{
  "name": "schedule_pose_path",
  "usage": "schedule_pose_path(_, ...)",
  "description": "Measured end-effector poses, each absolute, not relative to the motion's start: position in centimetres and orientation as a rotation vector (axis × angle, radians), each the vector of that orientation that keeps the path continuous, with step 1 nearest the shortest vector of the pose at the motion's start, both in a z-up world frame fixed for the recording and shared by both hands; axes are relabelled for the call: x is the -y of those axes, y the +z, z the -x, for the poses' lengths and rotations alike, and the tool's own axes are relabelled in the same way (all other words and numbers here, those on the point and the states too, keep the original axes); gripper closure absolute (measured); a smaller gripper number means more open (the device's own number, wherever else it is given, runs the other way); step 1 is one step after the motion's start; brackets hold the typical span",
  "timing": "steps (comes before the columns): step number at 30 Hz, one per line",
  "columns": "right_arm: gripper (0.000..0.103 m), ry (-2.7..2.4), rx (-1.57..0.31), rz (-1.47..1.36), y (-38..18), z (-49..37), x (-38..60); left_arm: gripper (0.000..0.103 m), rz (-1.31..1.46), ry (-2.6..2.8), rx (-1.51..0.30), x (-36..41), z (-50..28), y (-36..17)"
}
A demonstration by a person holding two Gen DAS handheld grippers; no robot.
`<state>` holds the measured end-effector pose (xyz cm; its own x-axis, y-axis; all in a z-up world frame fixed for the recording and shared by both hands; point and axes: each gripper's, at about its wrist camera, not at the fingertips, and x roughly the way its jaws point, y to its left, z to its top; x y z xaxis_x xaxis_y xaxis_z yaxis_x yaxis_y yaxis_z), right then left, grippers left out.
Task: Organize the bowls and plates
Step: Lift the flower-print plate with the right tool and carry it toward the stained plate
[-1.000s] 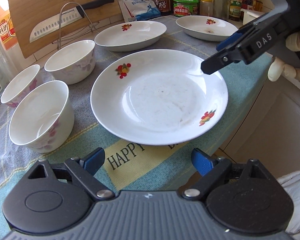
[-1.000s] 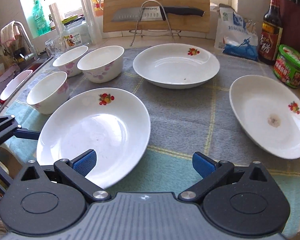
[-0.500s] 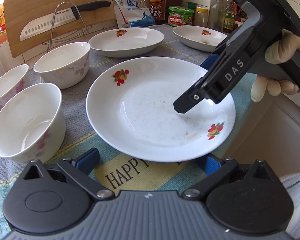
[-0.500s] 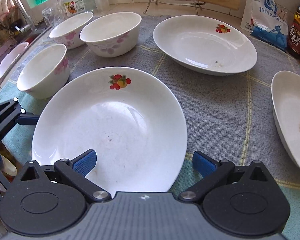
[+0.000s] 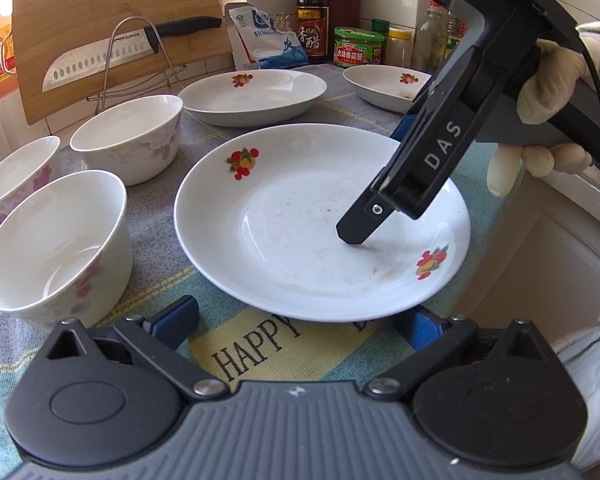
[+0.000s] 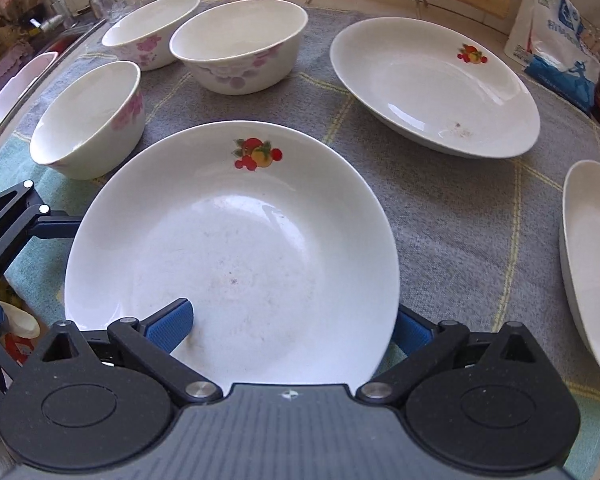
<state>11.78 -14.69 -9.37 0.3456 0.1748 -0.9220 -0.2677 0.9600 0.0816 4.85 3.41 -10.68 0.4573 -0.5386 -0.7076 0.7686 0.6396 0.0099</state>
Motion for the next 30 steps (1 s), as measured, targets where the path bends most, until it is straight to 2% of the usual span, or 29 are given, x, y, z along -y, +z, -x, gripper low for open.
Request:
schedule_pose_path(17,0.0,0.596,-1.182,-0.173,-8.4,-15.6,19.4,0.0,-0.378,-0.83,-0.706,-3.4,-4.6,-10.6)
schedule_pose_path(30,0.0,0.687,-1.209,-0.274,-8.9,-16.9,20.5,0.005,-0.387,-0.876,-0.716,-3.3,-4.9,-10.4)
